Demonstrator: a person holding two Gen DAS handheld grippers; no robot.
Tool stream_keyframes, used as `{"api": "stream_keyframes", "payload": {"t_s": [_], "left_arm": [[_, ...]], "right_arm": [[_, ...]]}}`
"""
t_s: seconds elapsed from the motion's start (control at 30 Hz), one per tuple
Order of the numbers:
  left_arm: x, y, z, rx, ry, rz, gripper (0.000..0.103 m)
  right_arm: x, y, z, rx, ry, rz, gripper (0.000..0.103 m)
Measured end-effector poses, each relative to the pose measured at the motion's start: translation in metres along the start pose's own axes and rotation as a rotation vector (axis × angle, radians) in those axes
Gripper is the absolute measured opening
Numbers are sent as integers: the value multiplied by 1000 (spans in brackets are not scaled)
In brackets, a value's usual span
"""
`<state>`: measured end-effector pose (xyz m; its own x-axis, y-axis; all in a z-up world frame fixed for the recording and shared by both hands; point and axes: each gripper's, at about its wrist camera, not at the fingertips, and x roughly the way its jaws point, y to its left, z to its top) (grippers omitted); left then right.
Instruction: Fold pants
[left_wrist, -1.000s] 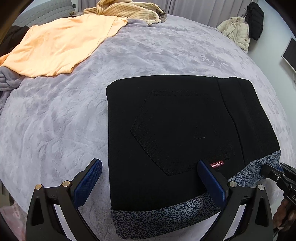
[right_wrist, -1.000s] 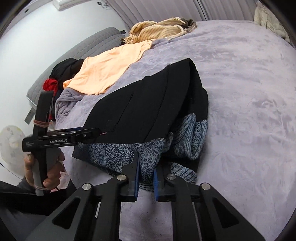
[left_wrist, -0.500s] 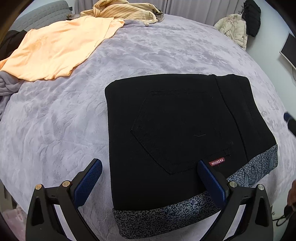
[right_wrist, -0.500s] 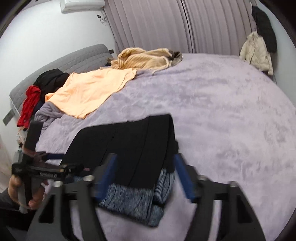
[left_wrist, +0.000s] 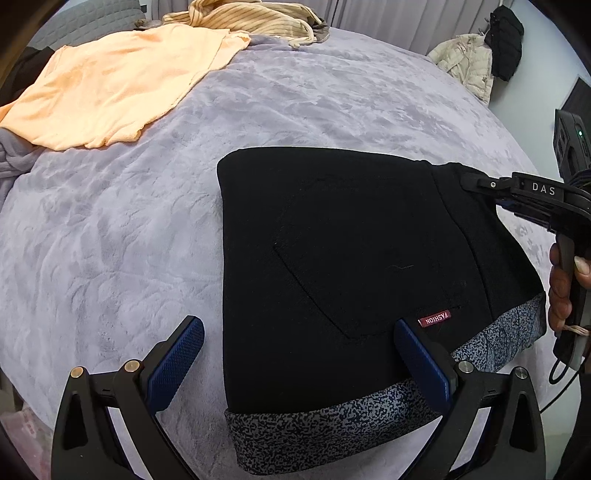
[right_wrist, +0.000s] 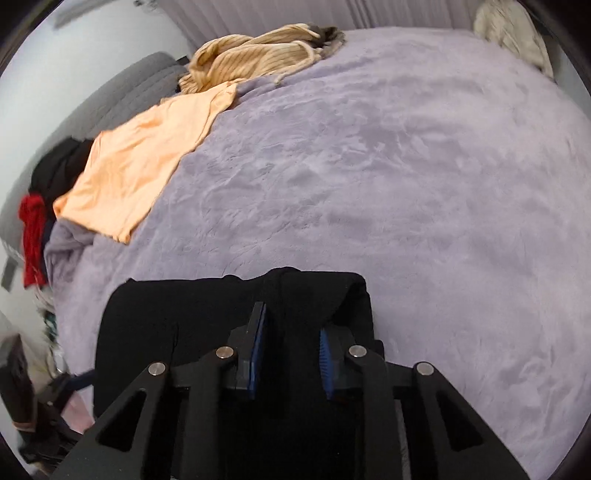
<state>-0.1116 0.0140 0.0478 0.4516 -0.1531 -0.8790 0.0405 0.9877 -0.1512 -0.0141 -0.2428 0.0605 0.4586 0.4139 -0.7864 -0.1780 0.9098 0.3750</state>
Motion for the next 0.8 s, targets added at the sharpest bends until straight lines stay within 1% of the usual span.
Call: {"api": "stream_keyframes", "payload": {"t_s": [0.03,0.1,0.13,0.17,0.2,0.23,0.27,0.3,0.33,0.37,0.4,0.43,0.47,0.5,0.53,0.57,0.6,0.67,0.73,0.8], "left_arm": [[-1,-1,1,0,2,10,103],[-5,-2,6,13,-9,25,103],[-8,-3,10,19,-21,33,103],[-10,-3,15,20,-35,44,103],[-12,-3,21,11,-53,55,103],[-13,-1,29,-13,-67,66,103],[-13,2,37,-47,-75,73,103],[-10,6,44,-83,-79,73,103],[-4,9,51,-119,-76,62,103],[5,11,56,-135,-53,59,103],[17,13,58,-138,-9,77,103],[33,14,58,-130,60,104,103],[36,16,54,-135,71,89,103],[32,20,49,-151,50,61,103],[29,22,44,-155,52,36,103],[24,23,39,-155,54,28,103],[17,21,33,-149,40,36,103],[-3,13,26,-108,-28,60,103],[-20,-5,17,-37,-98,84,103],[-27,-20,12,16,-137,90,103]], "right_arm": [[-2,2,-3,-13,-7,-15,27],[-13,20,-14,-130,-25,-86,27],[-21,31,-17,-165,-39,-128,34],[-30,41,-20,-196,-72,-179,42],[-39,52,-21,-231,-119,-209,48],[-50,66,-26,-278,-173,-211,66],[-58,77,-28,-307,-201,-192,82],[-60,89,-33,-341,-210,-158,83],[-57,99,-37,-372,-185,-128,83],[-50,105,-40,-390,-151,-121,83],[-41,107,-44,-398,-117,-130,83],[-31,104,-48,-394,-82,-152,83],[-21,96,-53,-371,-37,-172,83],[-13,86,-59,-342,6,-179,83],[-13,80,-67,-338,-9,-183,83],[-20,77,-72,-330,-40,-186,83],[-28,75,-75,-310,-59,-175,83],[-49,74,-79,-253,-108,-176,83],[-67,81,-86,-250,-170,-216,84],[-75,92,-93,-268,-201,-293,84]]}}
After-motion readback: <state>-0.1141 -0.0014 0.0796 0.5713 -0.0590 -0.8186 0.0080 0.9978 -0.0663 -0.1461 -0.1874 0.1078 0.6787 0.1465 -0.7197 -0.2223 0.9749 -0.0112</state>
